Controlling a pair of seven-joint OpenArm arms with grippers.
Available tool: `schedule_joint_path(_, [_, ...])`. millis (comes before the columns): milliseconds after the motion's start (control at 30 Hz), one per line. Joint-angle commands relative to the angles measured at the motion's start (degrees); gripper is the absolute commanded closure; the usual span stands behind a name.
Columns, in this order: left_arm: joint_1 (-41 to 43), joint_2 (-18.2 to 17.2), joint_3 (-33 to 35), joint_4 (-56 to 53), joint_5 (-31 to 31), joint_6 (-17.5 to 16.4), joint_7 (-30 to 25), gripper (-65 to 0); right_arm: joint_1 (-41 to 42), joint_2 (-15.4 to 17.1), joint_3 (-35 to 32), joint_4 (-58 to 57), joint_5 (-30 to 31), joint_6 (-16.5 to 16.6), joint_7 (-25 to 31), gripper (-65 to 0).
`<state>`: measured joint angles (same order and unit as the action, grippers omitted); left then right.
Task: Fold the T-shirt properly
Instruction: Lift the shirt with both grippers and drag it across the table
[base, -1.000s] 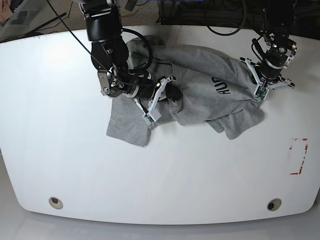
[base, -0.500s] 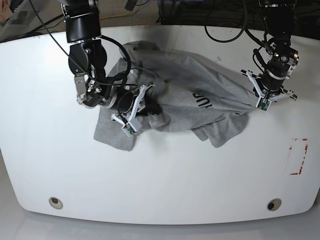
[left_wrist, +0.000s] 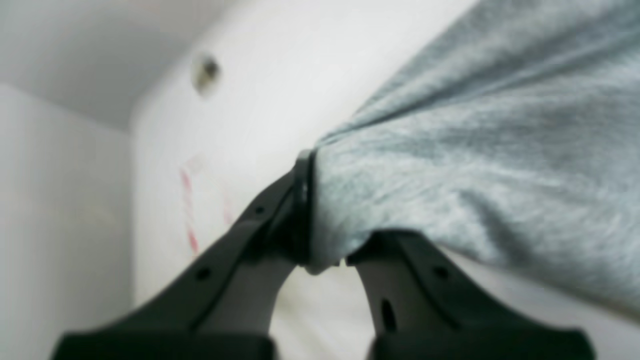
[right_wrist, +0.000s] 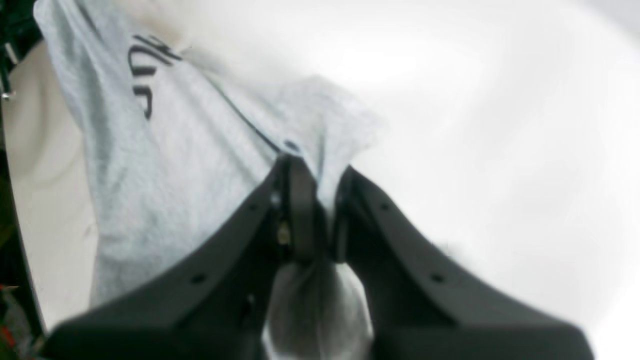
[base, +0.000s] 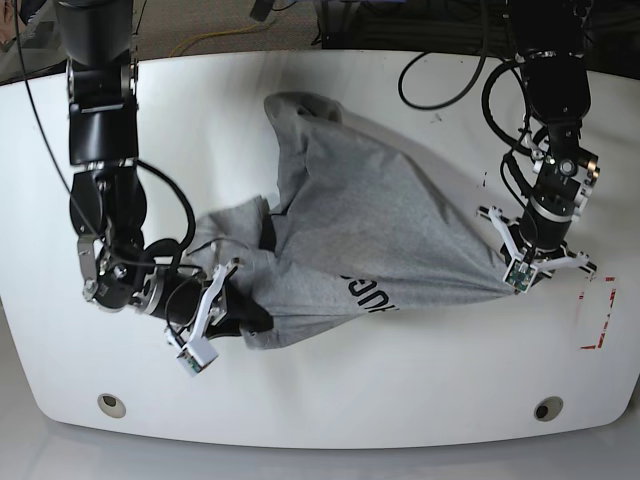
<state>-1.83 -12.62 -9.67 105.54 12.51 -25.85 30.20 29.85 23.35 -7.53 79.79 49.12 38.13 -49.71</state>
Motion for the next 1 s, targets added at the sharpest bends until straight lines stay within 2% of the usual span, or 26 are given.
schedule_joint_path(0, [-2.7,-1.14,-0.75,1.94,1.68,1.54,0.27,0.0,6.07,2.62,0.54,-1.06,1.12,0.51,1.41,0.0])
schedule_joint_path(133, [-7.71,-1.22,-0.66,4.13,3.0,1.45,4.22,-0.1,13.8,4.29,0.36,-2.91,1.29,1.39,1.05,0.0])
schedule_joint_path(200, [-12.02,-1.22,-0.48,5.98,4.76,1.36,7.65,-0.1,19.52,4.73,0.36,-4.76,1.29,1.87,-1.32,0.0])
schedule_joint_path(333, [-19.05,-1.22,-0.48,7.91,5.46,1.27,10.73,-0.3,28.13,4.82,0.36,-7.31,1.29,1.87,-4.57,0.0])
schedule_joint_path(500, [-29.6,-1.58,-0.39,8.53,7.4,1.27,12.75,-0.4,37.8,4.91,0.36,-8.18,1.21,1.87,-7.3,0.0])
schedule_joint_path(633, [-35.93,-3.77,2.07,8.35,8.72,1.19,12.75,-0.4,42.9,5.61,0.36,-8.18,1.21,1.87,-9.5,0.0])
schedule_joint_path(800, [-35.49,-6.94,8.13,8.71,9.51,1.19,12.75,-0.4,42.02,7.11,0.36,-7.74,1.29,1.87,-9.93,0.0])
schedule_joint_path(967, [-27.85,-6.67,8.05,8.97,9.51,0.92,12.57,-0.4,33.32,9.22,0.8,-4.76,1.38,1.87,-9.93,0.0])
